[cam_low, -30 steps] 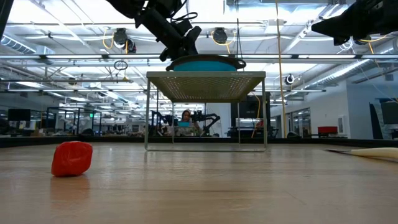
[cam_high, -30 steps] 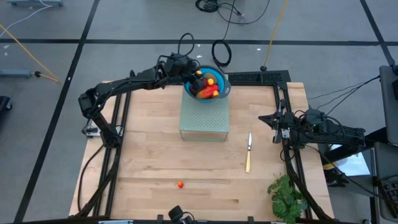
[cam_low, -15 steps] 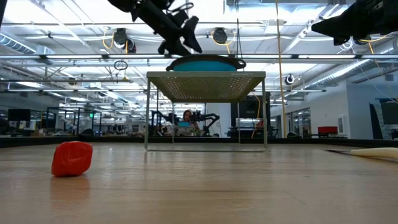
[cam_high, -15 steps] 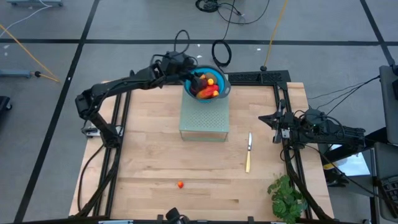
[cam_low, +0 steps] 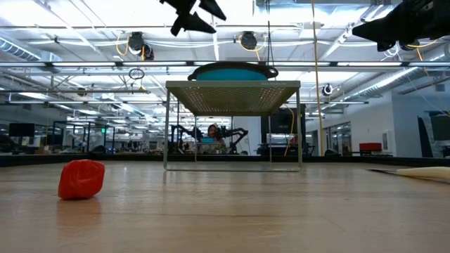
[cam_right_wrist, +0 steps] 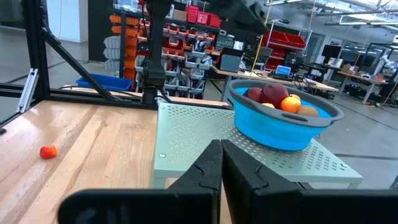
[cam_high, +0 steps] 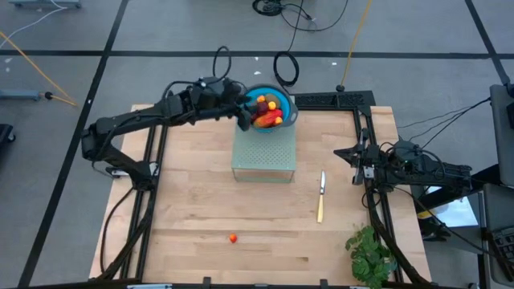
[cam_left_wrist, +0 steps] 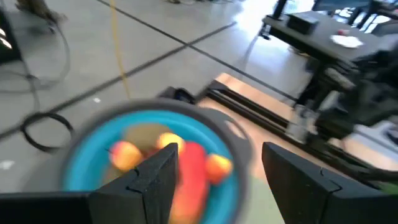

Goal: Pick & Place Fruit
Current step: Put the peach into the blue strainer bowl on the shelf

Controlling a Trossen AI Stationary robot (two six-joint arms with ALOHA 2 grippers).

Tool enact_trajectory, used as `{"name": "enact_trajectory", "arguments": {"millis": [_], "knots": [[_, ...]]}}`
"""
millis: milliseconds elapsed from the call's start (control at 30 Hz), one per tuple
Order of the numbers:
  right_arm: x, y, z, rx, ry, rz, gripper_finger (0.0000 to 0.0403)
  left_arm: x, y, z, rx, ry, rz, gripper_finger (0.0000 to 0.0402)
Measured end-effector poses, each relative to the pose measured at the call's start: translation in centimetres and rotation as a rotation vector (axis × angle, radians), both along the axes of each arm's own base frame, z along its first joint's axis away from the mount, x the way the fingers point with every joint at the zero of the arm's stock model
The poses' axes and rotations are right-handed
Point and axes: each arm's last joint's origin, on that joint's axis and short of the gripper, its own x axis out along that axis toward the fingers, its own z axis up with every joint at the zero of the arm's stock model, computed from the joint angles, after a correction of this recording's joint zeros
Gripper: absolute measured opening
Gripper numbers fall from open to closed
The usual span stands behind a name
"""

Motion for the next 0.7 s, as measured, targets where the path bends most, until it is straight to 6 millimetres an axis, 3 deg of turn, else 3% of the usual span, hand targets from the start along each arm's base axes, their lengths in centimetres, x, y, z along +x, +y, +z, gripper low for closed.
{"name": "enact_trajectory", "arguments": {"millis": [500,700], "knots": [[0.1,0.5,-0.1,0.071,-0.008,0.174,0.0000,1.3,-9.5,-1.4,-0.358,0.053,-0.127,0.0234],[1.0,0.7,-1.5,0.055,-0.067,0.275,0.0000,1.2,-13.5,-1.4,-0.436,0.034,-0.132,0.0234]]}}
